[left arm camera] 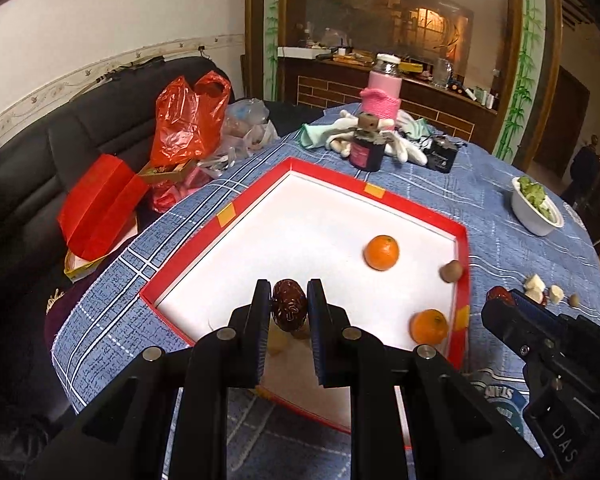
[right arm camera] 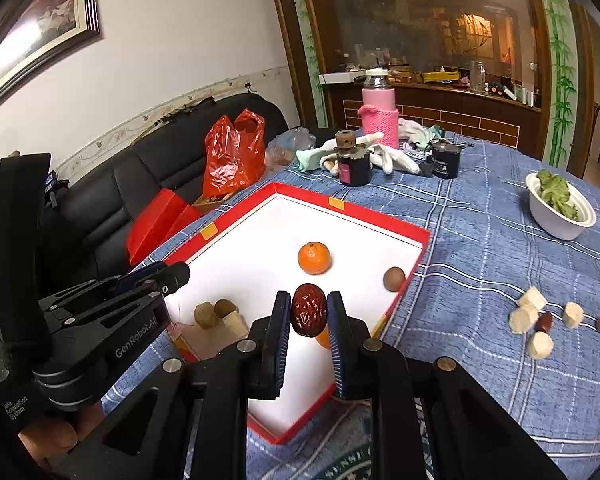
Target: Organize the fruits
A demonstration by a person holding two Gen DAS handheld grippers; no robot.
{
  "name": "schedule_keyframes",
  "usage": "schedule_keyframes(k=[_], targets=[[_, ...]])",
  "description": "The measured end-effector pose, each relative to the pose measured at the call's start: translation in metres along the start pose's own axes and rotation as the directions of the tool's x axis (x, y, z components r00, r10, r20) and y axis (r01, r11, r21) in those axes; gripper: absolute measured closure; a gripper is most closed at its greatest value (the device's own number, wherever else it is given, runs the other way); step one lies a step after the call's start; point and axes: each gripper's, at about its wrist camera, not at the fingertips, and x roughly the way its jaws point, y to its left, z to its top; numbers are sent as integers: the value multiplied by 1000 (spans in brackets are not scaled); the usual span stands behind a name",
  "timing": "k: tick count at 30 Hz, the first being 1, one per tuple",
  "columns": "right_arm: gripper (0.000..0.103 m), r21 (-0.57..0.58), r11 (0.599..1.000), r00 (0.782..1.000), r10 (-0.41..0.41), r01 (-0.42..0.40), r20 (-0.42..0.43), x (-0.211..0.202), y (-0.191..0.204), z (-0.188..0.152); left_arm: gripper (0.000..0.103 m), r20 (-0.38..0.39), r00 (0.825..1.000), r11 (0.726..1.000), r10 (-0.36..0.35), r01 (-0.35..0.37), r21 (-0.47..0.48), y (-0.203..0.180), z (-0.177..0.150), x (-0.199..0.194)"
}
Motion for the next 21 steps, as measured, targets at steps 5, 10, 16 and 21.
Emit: schedule_keyframes(k=[5, 10, 16, 21], targets=[[85, -19, 1000, 1000, -1, 1, -19, 15, 5, 3, 87, -19, 1000, 1000, 15, -15, -11, 7, 0, 11], [85, -22, 1000, 1000, 7, -8, -29, 25, 7, 3, 87, -27, 999, 1000, 21, -21, -14, 9, 1, 17], [85, -28, 1000, 999, 11, -12, -33, 31, 9, 4, 87, -29, 999, 1000, 22, -22, -15, 10, 1, 19], [85, -38, 999, 1000, 12, -13, -25, 33, 11, 5, 87, -31, 999, 1000, 22, -23, -10, 10, 1, 20]])
